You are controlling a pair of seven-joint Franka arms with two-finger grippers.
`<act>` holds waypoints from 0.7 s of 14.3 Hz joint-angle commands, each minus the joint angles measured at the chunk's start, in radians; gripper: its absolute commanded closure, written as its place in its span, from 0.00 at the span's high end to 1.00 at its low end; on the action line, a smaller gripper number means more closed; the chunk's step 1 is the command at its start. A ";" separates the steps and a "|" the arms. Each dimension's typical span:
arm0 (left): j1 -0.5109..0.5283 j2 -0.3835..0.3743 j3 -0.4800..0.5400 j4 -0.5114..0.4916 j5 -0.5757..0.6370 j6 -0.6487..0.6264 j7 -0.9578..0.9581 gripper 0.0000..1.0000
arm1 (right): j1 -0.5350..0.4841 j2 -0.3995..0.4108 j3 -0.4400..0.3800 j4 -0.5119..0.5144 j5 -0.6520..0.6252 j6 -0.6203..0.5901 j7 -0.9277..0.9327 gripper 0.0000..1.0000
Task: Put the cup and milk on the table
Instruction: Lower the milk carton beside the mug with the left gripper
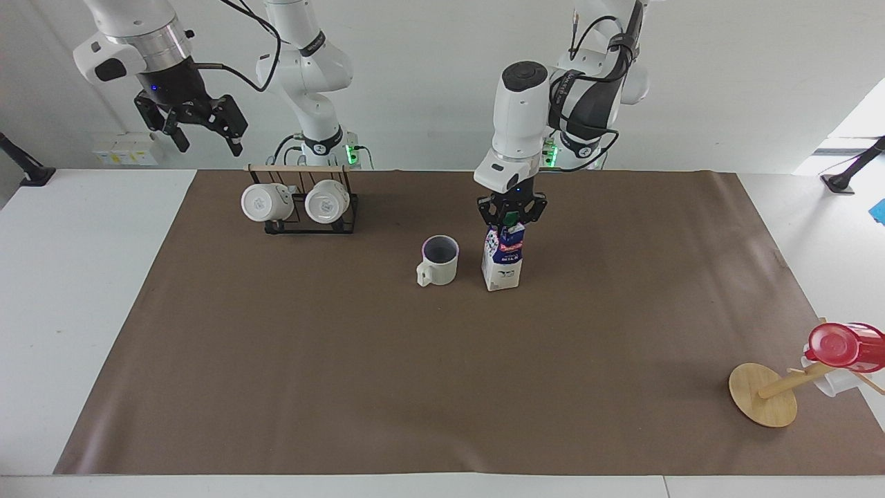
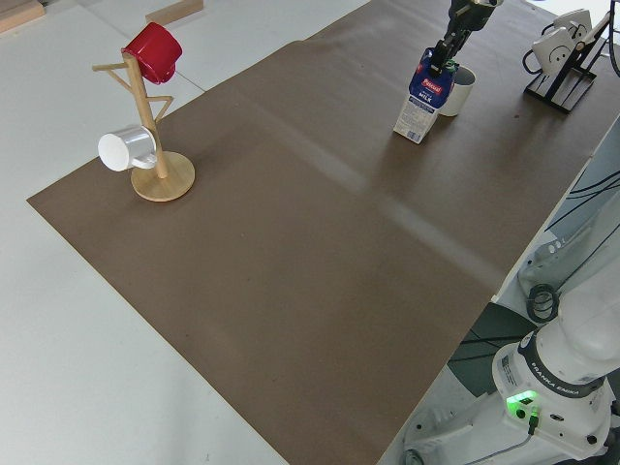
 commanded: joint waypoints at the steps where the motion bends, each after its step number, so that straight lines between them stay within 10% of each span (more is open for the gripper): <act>1: -0.020 0.021 0.014 0.061 0.012 -0.061 0.006 0.34 | -0.005 0.004 0.011 0.015 -0.010 -0.015 -0.032 1.00; 10: -0.012 0.029 0.012 0.047 -0.002 -0.057 0.065 0.42 | -0.003 0.004 0.012 0.013 -0.010 -0.012 -0.041 1.00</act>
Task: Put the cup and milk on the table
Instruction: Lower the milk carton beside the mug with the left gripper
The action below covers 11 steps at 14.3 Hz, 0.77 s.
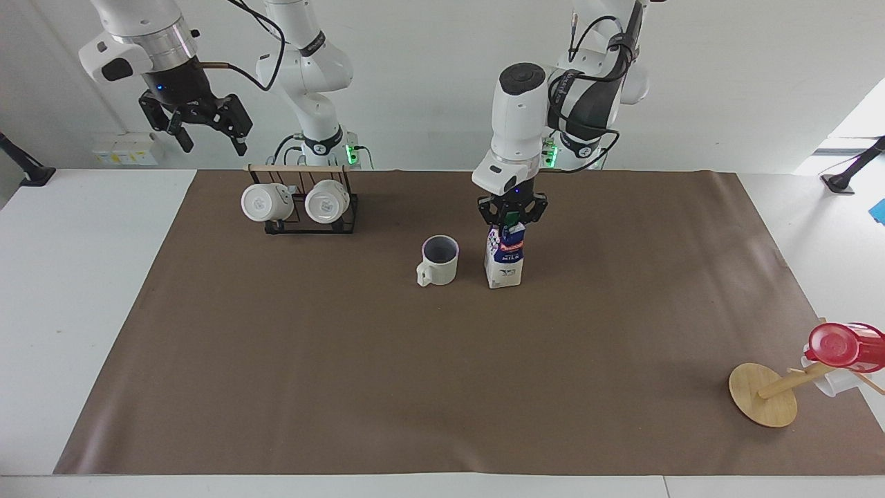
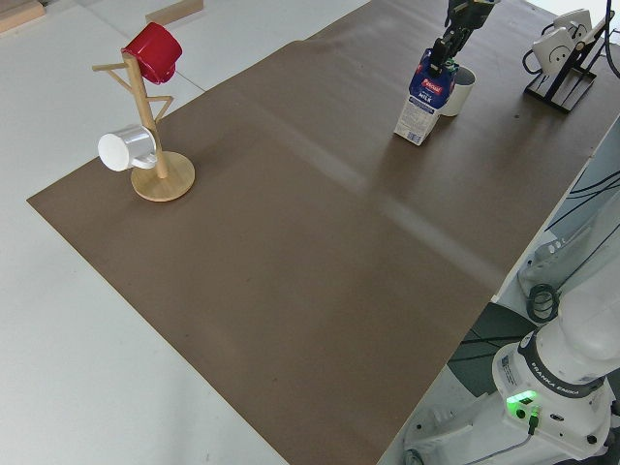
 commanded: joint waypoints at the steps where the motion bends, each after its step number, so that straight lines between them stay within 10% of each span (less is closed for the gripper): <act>1: -0.012 0.009 0.011 0.022 -0.007 -0.028 0.016 0.45 | -0.006 0.008 0.004 0.015 -0.012 -0.014 -0.047 1.00; 4: -0.009 0.009 0.011 0.022 -0.008 -0.027 0.030 0.61 | -0.004 0.016 0.005 0.025 -0.061 -0.021 -0.073 1.00; 7: -0.008 0.010 0.011 0.023 -0.010 -0.030 0.032 1.00 | -0.004 0.013 0.007 0.025 -0.046 -0.023 -0.072 1.00; 11: -0.005 0.001 0.014 0.042 -0.010 -0.060 0.033 1.00 | -0.002 0.011 0.008 0.025 -0.036 -0.028 -0.066 1.00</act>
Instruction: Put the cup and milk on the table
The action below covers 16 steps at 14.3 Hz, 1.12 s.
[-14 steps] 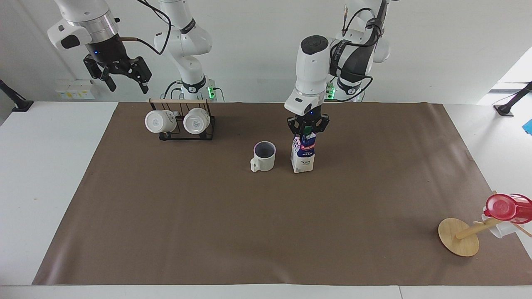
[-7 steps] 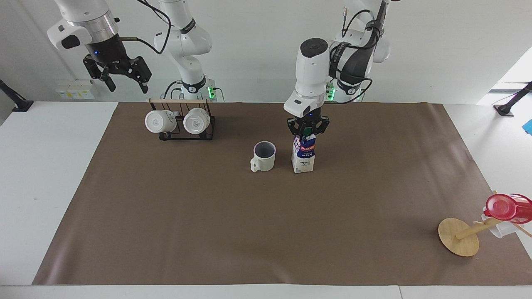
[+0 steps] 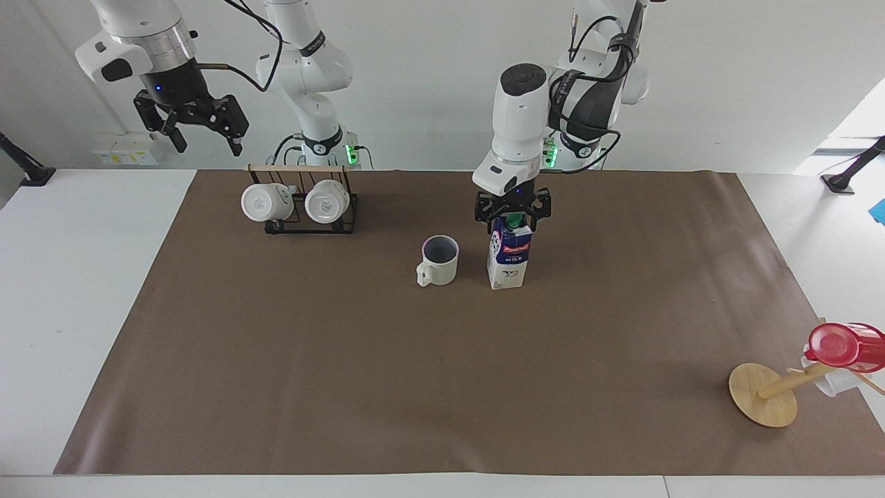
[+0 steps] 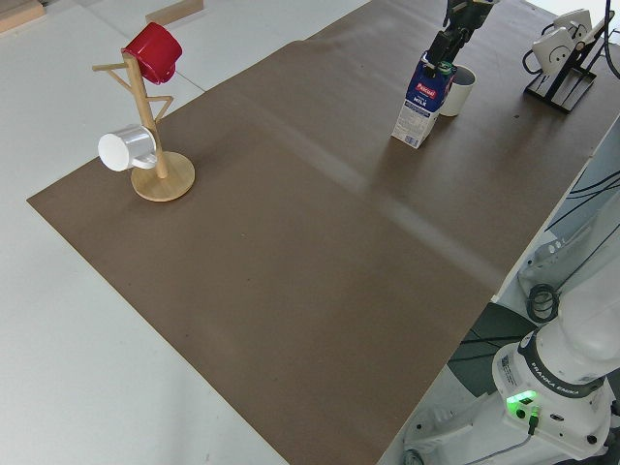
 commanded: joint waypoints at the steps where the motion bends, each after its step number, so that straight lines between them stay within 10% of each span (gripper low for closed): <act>1: 0.000 -0.004 0.012 0.050 -0.009 -0.071 0.021 1.00 | -0.004 0.008 0.016 0.023 0.018 -0.027 -0.018 1.00; 16: 0.260 -0.116 0.029 0.219 -0.079 -0.381 0.403 1.00 | -0.006 0.000 0.015 0.014 0.023 -0.024 -0.014 1.00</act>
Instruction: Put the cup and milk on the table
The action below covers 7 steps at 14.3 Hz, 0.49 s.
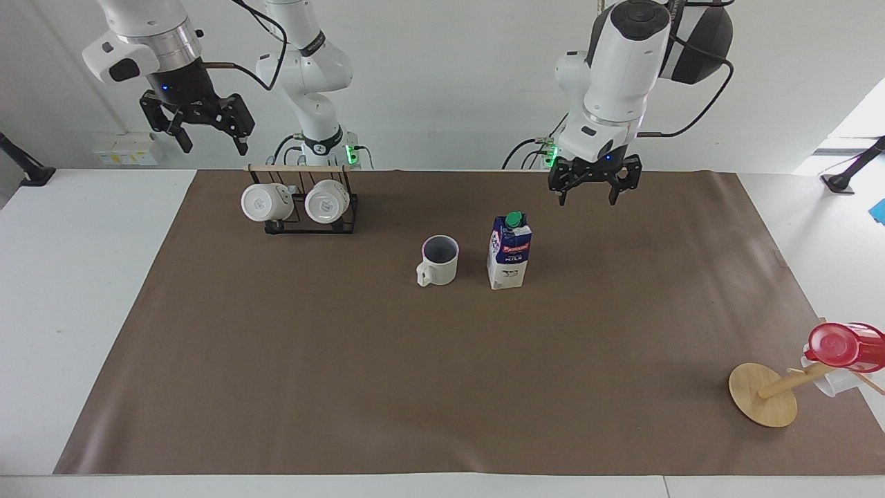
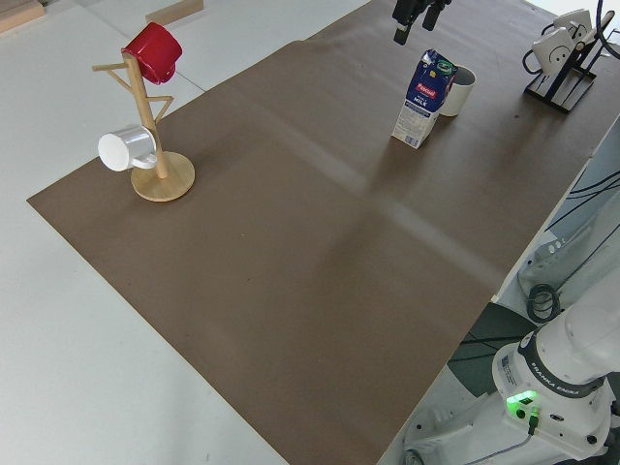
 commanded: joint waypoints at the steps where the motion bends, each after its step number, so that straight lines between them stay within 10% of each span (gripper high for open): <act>1: 0.075 -0.034 -0.007 0.011 -0.044 -0.043 0.048 1.00 | -0.006 0.000 0.003 0.013 0.014 -0.019 -0.011 1.00; 7: 0.181 -0.057 -0.004 0.017 -0.067 -0.083 0.162 1.00 | -0.006 0.000 0.000 0.013 0.014 -0.024 -0.009 1.00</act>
